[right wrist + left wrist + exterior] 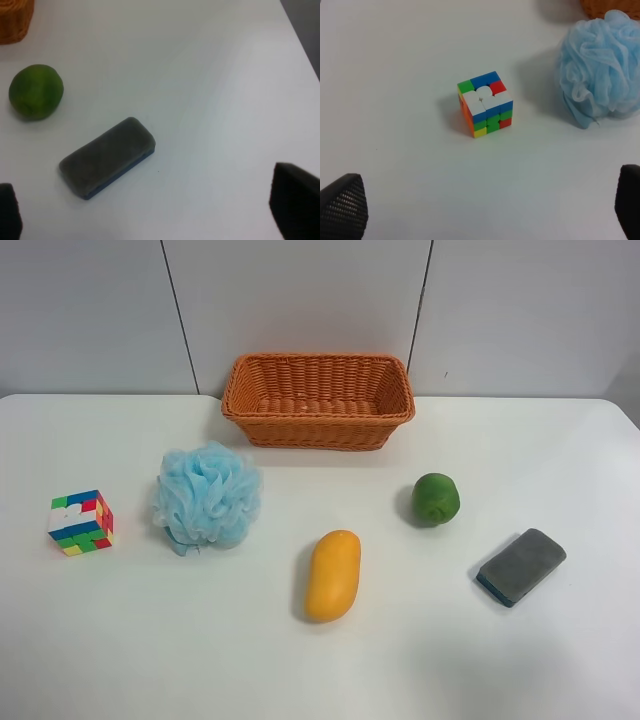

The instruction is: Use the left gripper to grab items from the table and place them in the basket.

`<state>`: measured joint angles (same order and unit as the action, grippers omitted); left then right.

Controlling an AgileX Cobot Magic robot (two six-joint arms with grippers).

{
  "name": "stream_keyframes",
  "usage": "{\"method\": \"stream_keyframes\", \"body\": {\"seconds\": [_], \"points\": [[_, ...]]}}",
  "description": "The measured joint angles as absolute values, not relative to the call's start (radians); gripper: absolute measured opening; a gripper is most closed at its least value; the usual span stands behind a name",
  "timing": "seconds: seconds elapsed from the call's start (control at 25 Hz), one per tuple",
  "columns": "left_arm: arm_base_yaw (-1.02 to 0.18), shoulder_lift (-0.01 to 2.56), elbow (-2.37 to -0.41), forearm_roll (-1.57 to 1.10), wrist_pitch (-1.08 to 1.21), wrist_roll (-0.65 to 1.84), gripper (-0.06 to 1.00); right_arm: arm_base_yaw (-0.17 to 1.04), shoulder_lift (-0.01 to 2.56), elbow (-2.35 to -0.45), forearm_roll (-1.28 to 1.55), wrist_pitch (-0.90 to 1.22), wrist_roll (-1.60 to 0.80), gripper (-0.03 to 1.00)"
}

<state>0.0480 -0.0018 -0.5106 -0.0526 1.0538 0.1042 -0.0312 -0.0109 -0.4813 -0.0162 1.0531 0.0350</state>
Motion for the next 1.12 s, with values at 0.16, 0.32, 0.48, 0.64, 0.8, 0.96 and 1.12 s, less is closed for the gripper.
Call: {"method": "stream_keyframes", "body": {"seconds": [0.16, 0.32, 0.48, 0.64, 0.8, 0.96, 1.12], "points": [[0.048, -0.002, -0.511, -0.053, 1.054, 0.104, 0.99, -0.031, -0.011, -0.481, -0.016, 1.053, 0.035, 0.99], [0.048, -0.002, -0.511, -0.053, 1.054, 0.104, 0.99, -0.031, -0.011, -0.481, -0.016, 1.053, 0.035, 0.99], [0.048, -0.002, -0.511, -0.053, 1.054, 0.104, 0.99, -0.031, -0.011, -0.481, -0.016, 1.053, 0.035, 0.99], [0.048, -0.002, -0.511, -0.053, 1.054, 0.104, 0.99, -0.031, -0.011, -0.481, -0.016, 1.053, 0.035, 0.99], [0.048, -0.002, -0.511, -0.053, 1.054, 0.103, 0.99, -0.031, -0.011, -0.481, -0.016, 1.053, 0.035, 0.99], [0.048, -0.002, -0.511, -0.053, 1.054, 0.103, 0.99, -0.031, -0.011, -0.481, -0.016, 1.053, 0.035, 0.99], [0.048, -0.002, -0.511, -0.053, 1.054, 0.104, 0.99, -0.031, -0.011, -0.481, -0.016, 1.053, 0.035, 0.99]]}}
